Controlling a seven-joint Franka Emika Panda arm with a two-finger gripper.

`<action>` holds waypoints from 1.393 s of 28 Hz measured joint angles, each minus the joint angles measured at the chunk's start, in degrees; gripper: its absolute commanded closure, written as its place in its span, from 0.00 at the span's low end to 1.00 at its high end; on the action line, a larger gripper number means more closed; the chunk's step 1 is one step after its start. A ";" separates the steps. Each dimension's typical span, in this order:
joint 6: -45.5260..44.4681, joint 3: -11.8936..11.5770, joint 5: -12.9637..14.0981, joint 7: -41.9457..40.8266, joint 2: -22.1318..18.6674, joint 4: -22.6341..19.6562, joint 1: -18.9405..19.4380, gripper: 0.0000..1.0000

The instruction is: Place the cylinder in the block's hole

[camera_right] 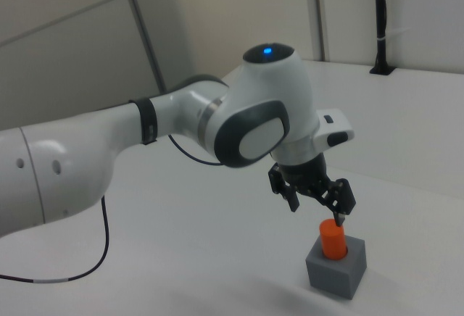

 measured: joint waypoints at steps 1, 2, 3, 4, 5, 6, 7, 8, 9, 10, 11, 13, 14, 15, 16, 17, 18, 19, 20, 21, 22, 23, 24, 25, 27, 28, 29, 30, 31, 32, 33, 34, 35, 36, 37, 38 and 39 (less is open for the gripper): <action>-1.14 -0.18 -0.08 0.00 -0.16 0.49 0.00 0.00; -2.51 -0.35 -0.24 0.00 -0.34 1.05 0.00 0.00; -3.92 -0.51 -0.38 0.00 -0.49 1.66 -0.01 0.00; -5.31 -0.64 -0.45 0.00 -0.69 2.25 -0.01 0.00; -6.57 -0.75 -0.47 0.00 -0.86 2.89 -0.01 0.00; -8.15 -0.86 -0.47 0.00 -1.13 3.64 -0.02 0.00; -8.87 -0.89 -0.47 0.01 -1.28 4.05 -0.02 0.00; -9.41 -0.90 -0.47 0.12 -1.45 4.34 -0.02 0.00; -9.73 -0.91 -0.47 0.38 -1.56 4.53 -0.02 0.00; -9.93 -0.91 -0.47 0.82 -1.63 4.64 -0.02 0.00; -10.02 -0.91 -0.47 1.47 -1.64 4.71 -0.02 0.00; -10.02 -0.91 -0.47 2.29 -1.57 4.70 -0.02 0.00; -10.02 -0.91 -0.47 2.49 -1.50 4.70 -0.02 0.00; -10.02 -0.91 -0.48 2.63 -1.44 4.69 -0.02 0.00; -10.02 -0.91 -0.49 2.74 -1.37 4.69 -0.02 0.00; -10.02 -0.91 -0.54 2.87 -1.28 4.68 -0.02 0.00; -10.02 -0.91 -0.58 2.92 -1.25 4.68 -0.02 0.00; -10.02 -0.91 -0.67 2.94 -1.21 4.68 -0.02 0.00; -10.02 -0.91 -0.75 2.95 -1.19 4.68 -0.01 0.00; -10.02 -0.91 -0.78 2.96 -1.17 4.68 -0.01 0.00; -10.02 -0.91 -0.80 2.97 -1.14 4.68 -0.01 0.00; -10.02 -0.91 -0.80 2.97 -1.12 4.68 0.00 0.00; -10.02 -0.90 -0.80 2.97 -1.11 4.68 0.01 0.00; -10.03 -0.90 -0.80 2.98 -1.09 4.68 0.03 0.00; -10.03 -0.89 -0.80 2.98 -1.09 4.68 0.07 0.00; -10.03 -0.88 -0.80 2.99 -1.09 4.68 0.08 0.00; -10.03 -0.87 -0.80 2.99 -1.09 4.68 0.09 0.00; -10.03 -0.86 -0.80 2.99 -1.09 4.68 0.10 0.00; -10.03 -0.85 -0.80 2.99 -1.09 4.68 0.12 0.00; -10.03 -0.84 -0.80 3.00 -1.09 4.68 0.15 0.00; -10.03 -0.80 -0.80 3.03 -1.09 4.68 0.19 0.00; -10.03 -0.75 -0.80 3.05 -1.09 4.68 0.21 0.00; -10.03 -0.67 -0.80 3.07 -1.09 4.68 0.23 0.00; -10.05 -0.58 -0.80 3.09 -1.09 4.67 0.24 0.00; -10.07 -0.48 -0.80 3.11 -1.09 4.67 0.24 0.00; -10.09 -0.40 -0.80 3.15 -1.09 4.67 0.26 0.00; -10.10 -0.32 -0.80 3.18 -1.09 4.67 0.29 0.00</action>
